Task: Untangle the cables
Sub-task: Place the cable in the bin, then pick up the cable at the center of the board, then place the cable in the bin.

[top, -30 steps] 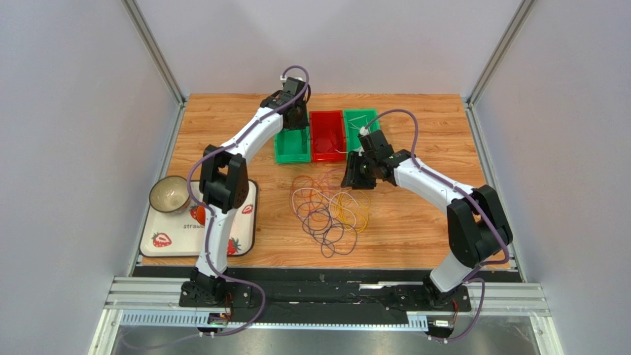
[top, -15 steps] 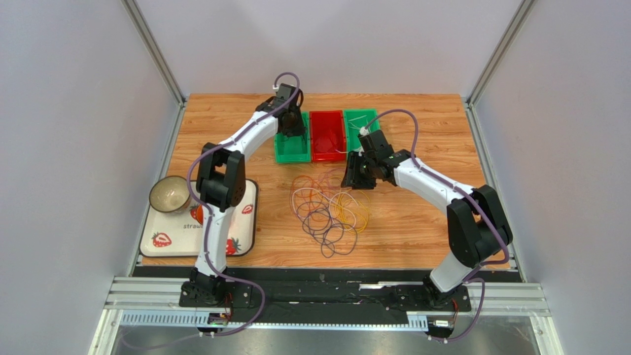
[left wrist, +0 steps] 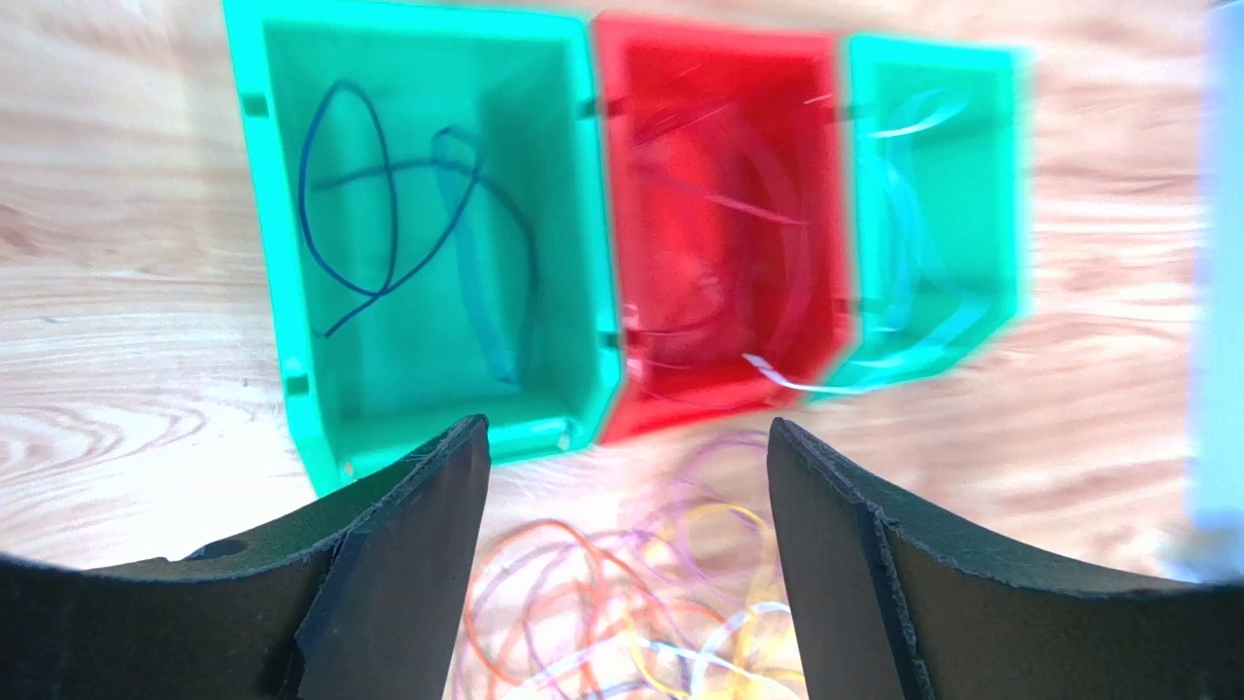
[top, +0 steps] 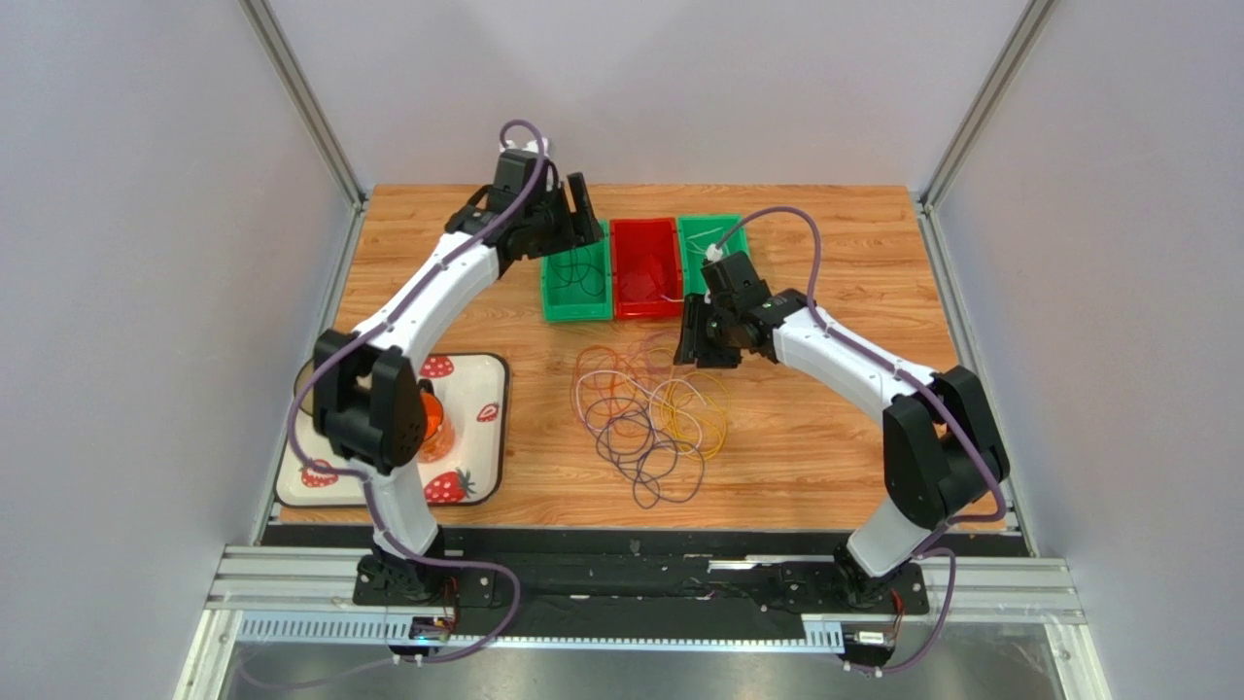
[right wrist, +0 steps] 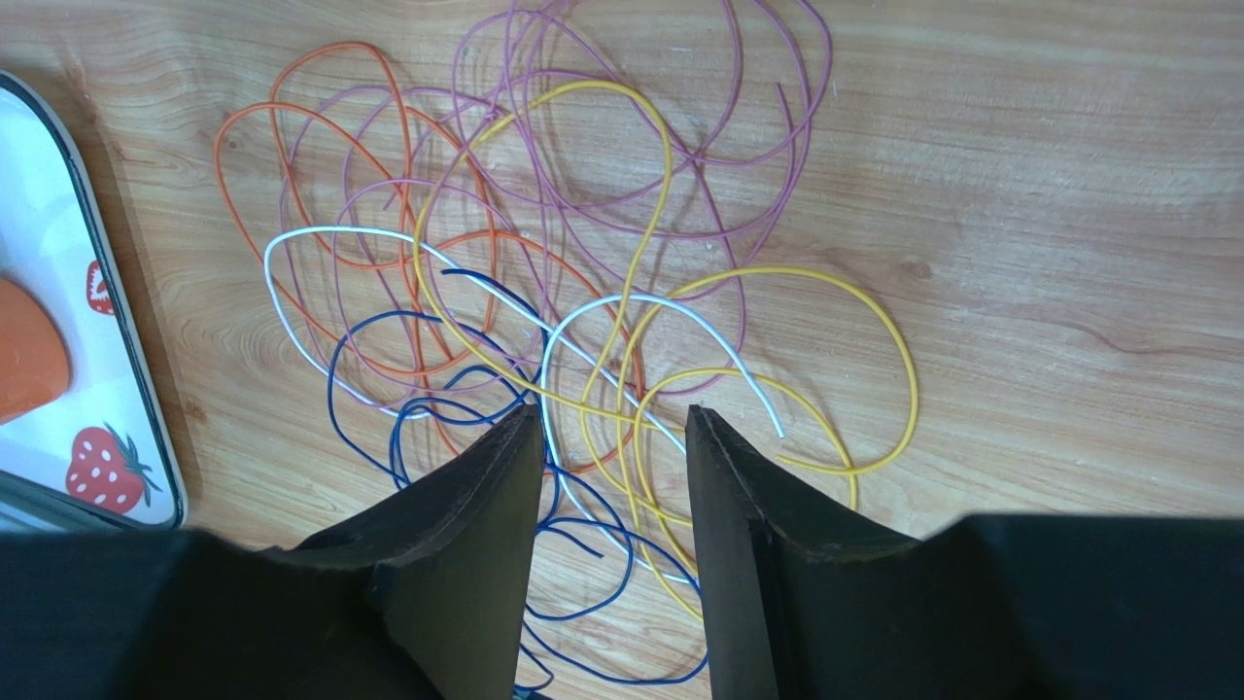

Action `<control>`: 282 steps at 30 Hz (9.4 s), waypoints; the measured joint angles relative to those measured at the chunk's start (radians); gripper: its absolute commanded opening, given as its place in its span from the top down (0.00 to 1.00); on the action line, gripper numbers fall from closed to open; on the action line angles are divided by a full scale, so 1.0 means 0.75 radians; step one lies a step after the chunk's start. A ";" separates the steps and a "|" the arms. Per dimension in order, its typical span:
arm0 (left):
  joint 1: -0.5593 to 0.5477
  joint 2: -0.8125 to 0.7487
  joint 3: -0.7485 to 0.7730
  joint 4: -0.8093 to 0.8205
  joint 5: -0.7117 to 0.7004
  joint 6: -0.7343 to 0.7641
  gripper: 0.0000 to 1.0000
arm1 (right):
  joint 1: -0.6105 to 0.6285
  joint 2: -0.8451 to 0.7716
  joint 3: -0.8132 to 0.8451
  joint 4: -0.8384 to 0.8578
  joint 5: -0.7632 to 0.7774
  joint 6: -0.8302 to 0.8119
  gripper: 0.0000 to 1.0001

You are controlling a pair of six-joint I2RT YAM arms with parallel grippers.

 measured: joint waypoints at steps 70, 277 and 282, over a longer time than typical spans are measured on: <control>-0.195 -0.756 -0.244 -0.021 -0.080 0.130 1.00 | 0.084 -0.103 -0.047 -0.032 0.154 -0.113 0.54; -0.190 -2.105 -1.154 1.193 -0.342 -0.810 0.43 | -0.216 0.659 1.217 -0.240 0.557 -0.233 1.00; -0.190 -2.077 -1.154 1.250 -0.341 -0.806 0.54 | -0.216 0.700 1.266 -0.253 0.543 -0.235 0.92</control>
